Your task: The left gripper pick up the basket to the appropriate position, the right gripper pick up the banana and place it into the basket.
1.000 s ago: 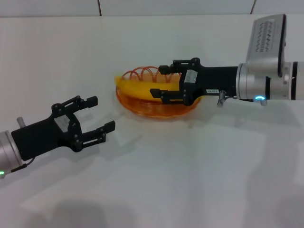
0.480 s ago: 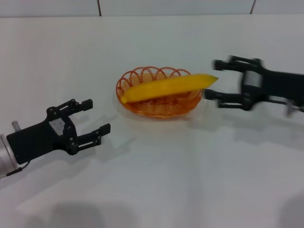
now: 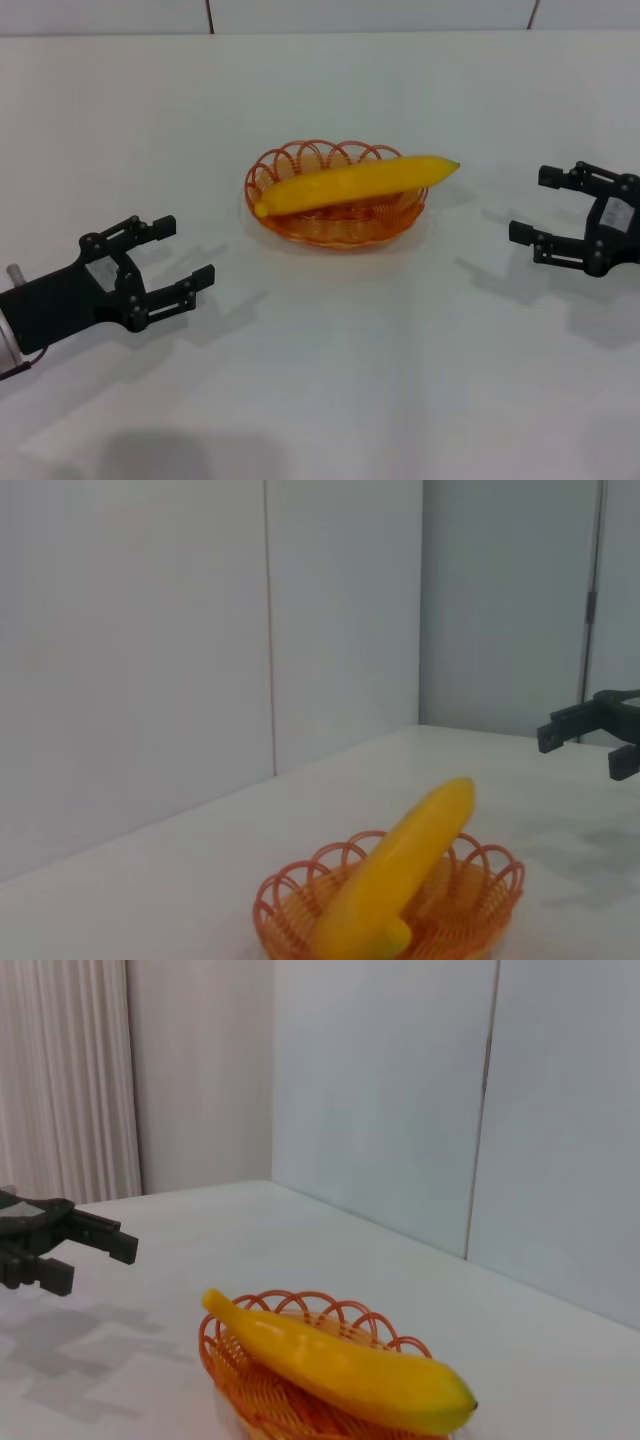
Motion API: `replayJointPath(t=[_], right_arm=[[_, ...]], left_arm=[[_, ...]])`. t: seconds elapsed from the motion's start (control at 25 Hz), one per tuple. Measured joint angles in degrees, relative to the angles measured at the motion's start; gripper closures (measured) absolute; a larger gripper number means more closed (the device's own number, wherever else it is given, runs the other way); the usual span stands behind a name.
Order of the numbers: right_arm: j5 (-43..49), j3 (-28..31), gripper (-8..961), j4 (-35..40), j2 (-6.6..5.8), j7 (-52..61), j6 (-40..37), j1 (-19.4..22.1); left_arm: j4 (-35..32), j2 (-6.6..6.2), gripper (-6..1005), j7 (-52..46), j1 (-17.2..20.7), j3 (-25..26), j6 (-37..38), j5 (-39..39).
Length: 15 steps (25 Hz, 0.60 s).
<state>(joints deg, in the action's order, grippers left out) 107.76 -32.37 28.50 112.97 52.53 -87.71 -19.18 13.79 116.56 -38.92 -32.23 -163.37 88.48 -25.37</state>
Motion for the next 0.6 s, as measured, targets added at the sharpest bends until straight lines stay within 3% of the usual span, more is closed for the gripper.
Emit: replayJointPath(t=[0.6], right_arm=[[0.3, -0.6, 122, -0.7, 0.37, -0.2, 1.0, -1.0]], left_arm=[[0.1, 0.23, 183, 0.0, -0.1, 0.1, 0.0, -0.1]])
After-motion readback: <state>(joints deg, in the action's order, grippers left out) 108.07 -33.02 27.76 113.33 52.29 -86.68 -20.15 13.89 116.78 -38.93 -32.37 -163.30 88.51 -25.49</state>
